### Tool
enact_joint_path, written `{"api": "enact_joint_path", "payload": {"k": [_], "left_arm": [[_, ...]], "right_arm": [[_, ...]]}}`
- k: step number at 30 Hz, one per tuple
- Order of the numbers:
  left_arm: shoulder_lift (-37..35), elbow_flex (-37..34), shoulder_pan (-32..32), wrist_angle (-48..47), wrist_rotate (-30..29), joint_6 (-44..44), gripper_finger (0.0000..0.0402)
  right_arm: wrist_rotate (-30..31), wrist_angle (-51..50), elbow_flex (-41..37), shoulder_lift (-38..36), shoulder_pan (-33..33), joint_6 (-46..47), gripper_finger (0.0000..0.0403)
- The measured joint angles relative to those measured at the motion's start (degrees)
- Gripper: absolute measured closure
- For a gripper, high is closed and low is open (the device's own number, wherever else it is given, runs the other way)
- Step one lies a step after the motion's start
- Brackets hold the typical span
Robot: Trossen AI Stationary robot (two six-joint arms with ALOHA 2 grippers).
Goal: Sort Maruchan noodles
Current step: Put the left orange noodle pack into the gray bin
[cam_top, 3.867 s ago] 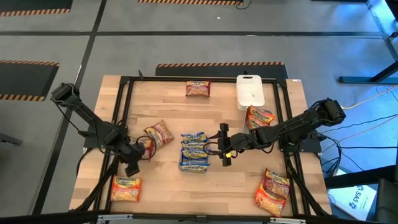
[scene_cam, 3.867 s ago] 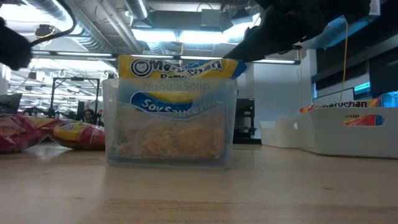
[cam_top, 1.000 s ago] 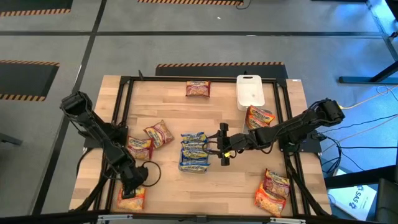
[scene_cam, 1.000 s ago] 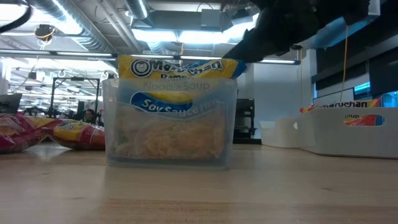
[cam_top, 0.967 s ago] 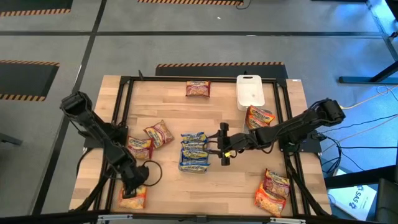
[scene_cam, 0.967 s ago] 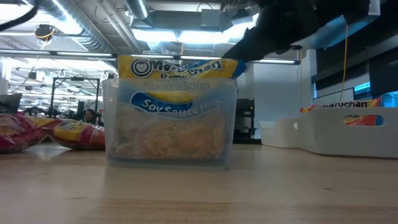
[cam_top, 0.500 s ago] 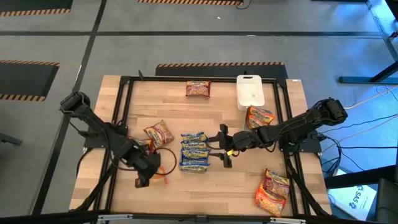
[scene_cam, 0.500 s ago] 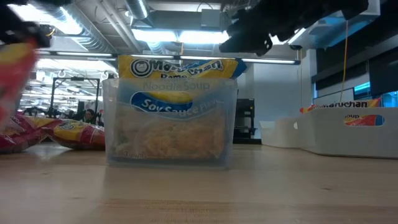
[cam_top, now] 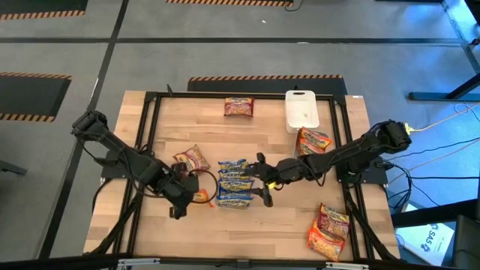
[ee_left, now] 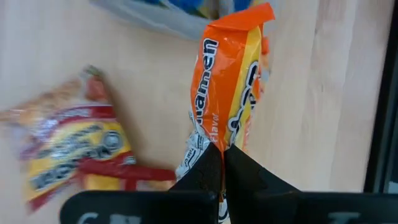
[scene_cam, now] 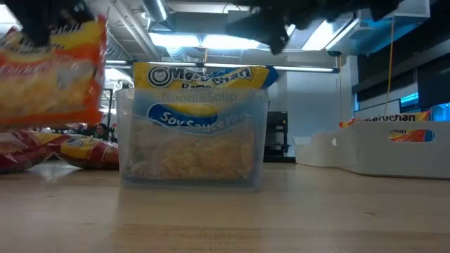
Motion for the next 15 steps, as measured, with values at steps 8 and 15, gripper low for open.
{"api": "enact_joint_path", "payload": {"k": [8,15], "left_arm": [[-0.04,6.3,2.01,-2.06,-5.61,4.43,0.0401],[-0.04,6.95,3.76,-2.27,-8.08,7.33,0.0401]], "right_arm": [[2.22,-0.49,10.0,6.62,-0.41,-1.05,0.0155],[2.02,-6.99,19.19,11.89,-2.05,1.68,0.0131]]}}
